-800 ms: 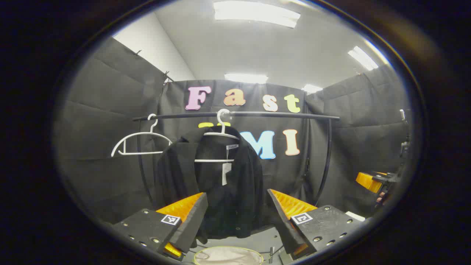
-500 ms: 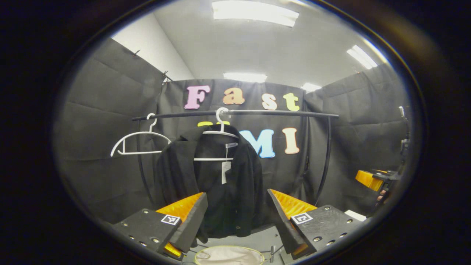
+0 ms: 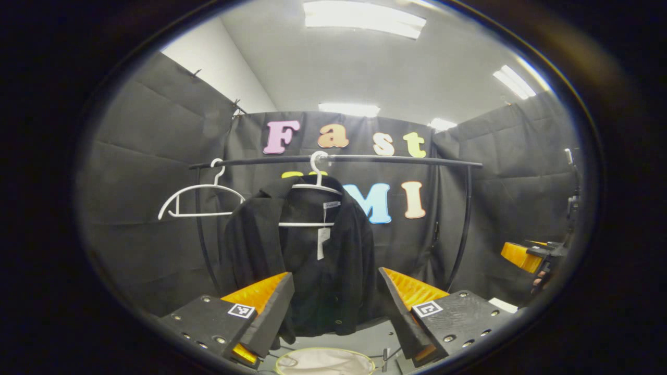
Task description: Grasp the clothes on the hanger with both hands and then place them into the laundry hamper below.
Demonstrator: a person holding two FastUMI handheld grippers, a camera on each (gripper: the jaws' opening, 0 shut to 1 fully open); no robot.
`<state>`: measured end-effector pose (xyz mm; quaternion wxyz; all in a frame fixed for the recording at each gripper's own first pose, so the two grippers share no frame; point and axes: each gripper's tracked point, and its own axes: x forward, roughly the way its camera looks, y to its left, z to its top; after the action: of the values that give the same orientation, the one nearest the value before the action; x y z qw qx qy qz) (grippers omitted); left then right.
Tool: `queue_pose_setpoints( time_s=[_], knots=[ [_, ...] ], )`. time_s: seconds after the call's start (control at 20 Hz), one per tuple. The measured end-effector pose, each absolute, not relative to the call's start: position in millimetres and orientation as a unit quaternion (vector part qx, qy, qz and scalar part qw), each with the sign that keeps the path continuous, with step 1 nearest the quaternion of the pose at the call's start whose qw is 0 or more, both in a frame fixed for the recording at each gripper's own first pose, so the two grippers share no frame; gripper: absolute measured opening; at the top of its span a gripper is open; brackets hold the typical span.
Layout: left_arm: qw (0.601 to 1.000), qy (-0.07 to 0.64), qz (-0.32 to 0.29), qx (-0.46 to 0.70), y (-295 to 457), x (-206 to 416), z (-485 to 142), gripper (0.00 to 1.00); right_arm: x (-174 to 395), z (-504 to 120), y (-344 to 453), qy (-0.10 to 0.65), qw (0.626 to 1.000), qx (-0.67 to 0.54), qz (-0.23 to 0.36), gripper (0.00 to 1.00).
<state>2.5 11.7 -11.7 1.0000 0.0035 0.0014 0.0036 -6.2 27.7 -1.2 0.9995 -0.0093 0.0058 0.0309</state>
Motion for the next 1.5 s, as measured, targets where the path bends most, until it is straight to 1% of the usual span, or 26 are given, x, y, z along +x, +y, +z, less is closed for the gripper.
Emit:
queue_pose_setpoints(
  time_s=[0.1, 0.15, 0.2, 0.4, 0.5, 0.7, 1.0, 1.15, 1.5],
  knots=[
    [1.000, 0.001, 0.007, 0.002, 15.0, 2.6, -15.3, 0.92, -6.0, -2.8, 32.8, 0.009, 0.999, -0.013, 0.036, 0.98],
    [1.000, 0.002, 0.009, -0.001, 15.5, 4.1, -17.2, 0.92, -6.2, -2.5, 35.0, 0.012, 0.999, -0.014, 0.038, 0.95],
    [1.000, 0.003, 0.010, -0.006, 16.3, 3.9, -18.5, 0.92, -6.0, -3.3, 38.7, 0.013, 0.999, -0.014, 0.041, 0.98],
    [0.999, 0.009, 0.018, -0.025, 26.9, 4.9, -21.3, 0.93, -1.8, -1.7, 54.6, 0.023, 0.998, -0.016, 0.057, 0.98],
    [0.999, 0.002, 0.032, -0.026, 38.3, 3.5, -17.7, 0.94, 1.0, -2.2, 67.2, 0.028, 0.997, -0.020, 0.071, 0.98],
    [0.997, -0.011, 0.068, -0.016, 61.8, -6.8, -2.7, 0.94, 3.0, -3.7, 100.0, 0.041, 0.992, -0.028, 0.115, 0.98],
    [0.994, -0.003, 0.104, -0.015, 85.7, -8.5, 6.4, 0.94, 18.1, 5.1, 160.0, 0.042, 0.982, -0.021, 0.182, 0.98],
    [0.992, 0.000, 0.126, -0.016, 95.5, 1.5, 12.9, 0.94, 35.5, 5.8, 193.3, 0.042, 0.974, -0.015, 0.223, 0.98],
    [0.978, 0.014, 0.206, -0.003, 121.4, 20.8, 21.3, 0.94, 86.6, 3.7, 279.7, 0.057, 0.947, 0.020, 0.315, 0.98]
  ],
)
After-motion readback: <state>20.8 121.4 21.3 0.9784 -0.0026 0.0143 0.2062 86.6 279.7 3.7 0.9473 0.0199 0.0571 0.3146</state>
